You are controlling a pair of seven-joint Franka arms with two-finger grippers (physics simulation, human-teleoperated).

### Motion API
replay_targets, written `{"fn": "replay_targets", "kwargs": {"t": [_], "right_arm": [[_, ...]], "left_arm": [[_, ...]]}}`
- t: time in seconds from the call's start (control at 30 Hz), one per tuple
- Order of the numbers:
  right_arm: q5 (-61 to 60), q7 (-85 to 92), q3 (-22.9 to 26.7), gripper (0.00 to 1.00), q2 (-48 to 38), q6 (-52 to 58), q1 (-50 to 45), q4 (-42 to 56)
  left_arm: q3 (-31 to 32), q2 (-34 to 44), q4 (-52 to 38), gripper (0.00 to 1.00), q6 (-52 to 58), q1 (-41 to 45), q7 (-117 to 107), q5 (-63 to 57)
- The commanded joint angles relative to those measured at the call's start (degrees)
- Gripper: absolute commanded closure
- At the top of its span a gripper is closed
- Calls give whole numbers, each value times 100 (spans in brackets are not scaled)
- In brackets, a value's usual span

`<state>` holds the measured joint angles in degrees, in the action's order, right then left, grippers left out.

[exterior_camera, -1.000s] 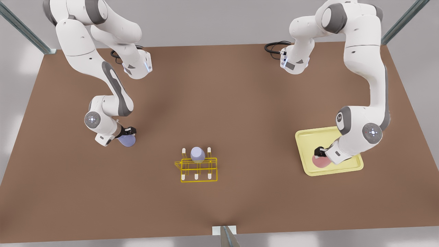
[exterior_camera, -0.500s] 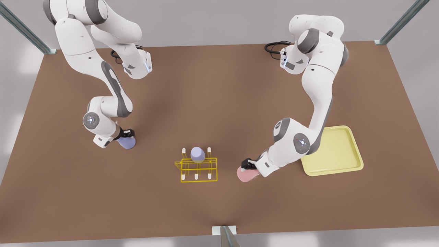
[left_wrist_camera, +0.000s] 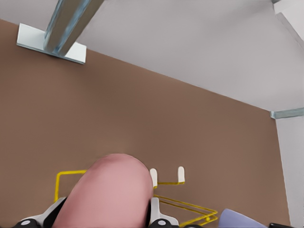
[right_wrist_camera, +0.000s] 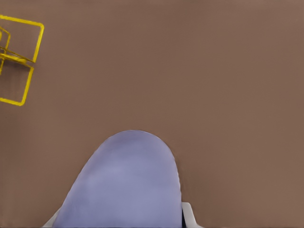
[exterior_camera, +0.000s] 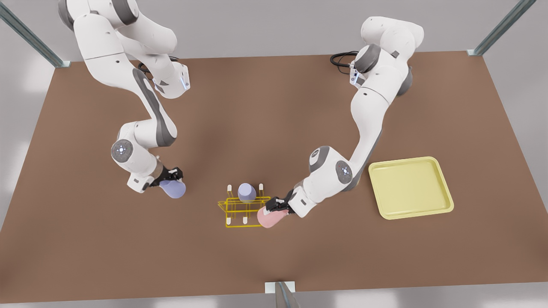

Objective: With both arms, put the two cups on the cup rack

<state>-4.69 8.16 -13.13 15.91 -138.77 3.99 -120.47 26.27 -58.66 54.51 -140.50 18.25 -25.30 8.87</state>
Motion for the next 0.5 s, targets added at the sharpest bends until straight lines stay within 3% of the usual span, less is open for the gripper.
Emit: {"fn": "replay_targets", "kwargs": {"t": [0.0,0.43,0.47], "right_arm": [[-638,467,-67,18,-1,464,5,217],[-2317,529,-155,18,1177,921,-329,2414],[-2335,528,-155,18,1239,992,-320,2555]], "left_arm": [[1,-92,-63,18,-267,73,-774,19],[-114,-260,-19,16,-425,170,-757,-113],[-114,-268,-19,9,-434,196,-757,-113]]}}
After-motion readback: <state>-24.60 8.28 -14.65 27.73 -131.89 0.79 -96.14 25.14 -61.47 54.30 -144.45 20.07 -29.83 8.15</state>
